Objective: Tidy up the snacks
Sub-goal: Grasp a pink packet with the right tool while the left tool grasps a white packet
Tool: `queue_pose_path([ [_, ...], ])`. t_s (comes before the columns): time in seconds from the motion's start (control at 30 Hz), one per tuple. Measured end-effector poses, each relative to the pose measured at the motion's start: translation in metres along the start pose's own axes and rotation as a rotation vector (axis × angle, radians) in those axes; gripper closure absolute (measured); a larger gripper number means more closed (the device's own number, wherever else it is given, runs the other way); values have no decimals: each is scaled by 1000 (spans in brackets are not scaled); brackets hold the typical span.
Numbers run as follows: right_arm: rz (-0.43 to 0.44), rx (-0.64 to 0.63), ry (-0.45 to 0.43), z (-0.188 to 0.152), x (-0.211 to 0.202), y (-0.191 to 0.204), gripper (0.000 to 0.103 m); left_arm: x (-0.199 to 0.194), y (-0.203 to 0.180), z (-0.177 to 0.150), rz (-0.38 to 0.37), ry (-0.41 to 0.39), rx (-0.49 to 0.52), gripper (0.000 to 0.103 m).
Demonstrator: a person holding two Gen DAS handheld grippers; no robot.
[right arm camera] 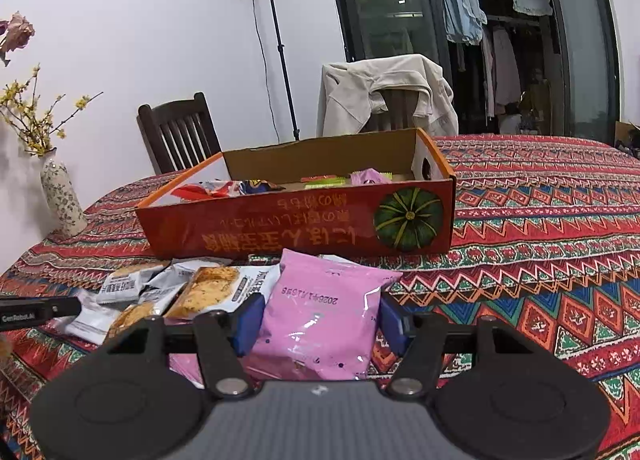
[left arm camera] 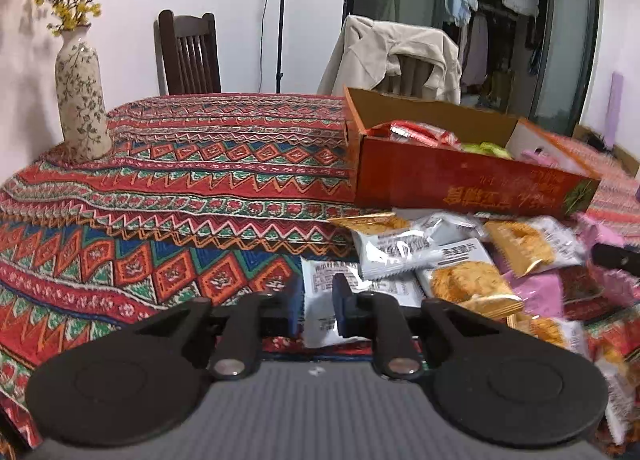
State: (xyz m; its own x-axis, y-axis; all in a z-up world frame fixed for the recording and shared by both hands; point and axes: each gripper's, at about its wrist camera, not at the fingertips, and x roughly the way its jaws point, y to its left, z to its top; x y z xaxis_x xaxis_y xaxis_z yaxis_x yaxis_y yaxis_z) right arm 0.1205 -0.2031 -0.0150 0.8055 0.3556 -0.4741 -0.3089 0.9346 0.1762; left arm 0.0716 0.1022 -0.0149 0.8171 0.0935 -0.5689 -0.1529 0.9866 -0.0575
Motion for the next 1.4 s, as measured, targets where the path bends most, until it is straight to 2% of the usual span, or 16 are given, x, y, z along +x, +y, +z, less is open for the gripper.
queue_pose_path([
  [0.23,8,-15,-18,1,-8,4,42,-8,3,-4,7,-10,-17,86],
  [0.3,12,-11,-22,1,-9,3,42,-13,6,-4,12,-22,-27,77],
  [0.37,15,-8,-20,1,-9,2,42,-16,9,-4,10,-28,-38,41],
  [0.4,15,-8,-19,1,-9,2,42,-17,9,-4,15,-30,-39,37],
  [0.53,22,-3,-12,0,-8,2,42,-7,2,-3,-7,2,-11,27],
  [0.7,26,13,-4,-1,-5,-1,42,17,-17,0,-31,62,20,26],
  [0.8,33,15,0,-2,-5,-1,42,30,-28,-2,19,82,64,31],
  [0.87,38,20,-3,-2,-5,-2,42,29,-30,-3,5,72,77,49],
  [1.03,52,24,-7,-1,-7,-2,42,16,-27,-10,18,33,70,62],
  [1.17,57,17,-12,-1,-8,-1,42,-2,-35,-14,50,-35,114,80],
  [1.4,59,5,-28,-1,-16,2,42,-26,-38,-18,59,-103,115,86],
])
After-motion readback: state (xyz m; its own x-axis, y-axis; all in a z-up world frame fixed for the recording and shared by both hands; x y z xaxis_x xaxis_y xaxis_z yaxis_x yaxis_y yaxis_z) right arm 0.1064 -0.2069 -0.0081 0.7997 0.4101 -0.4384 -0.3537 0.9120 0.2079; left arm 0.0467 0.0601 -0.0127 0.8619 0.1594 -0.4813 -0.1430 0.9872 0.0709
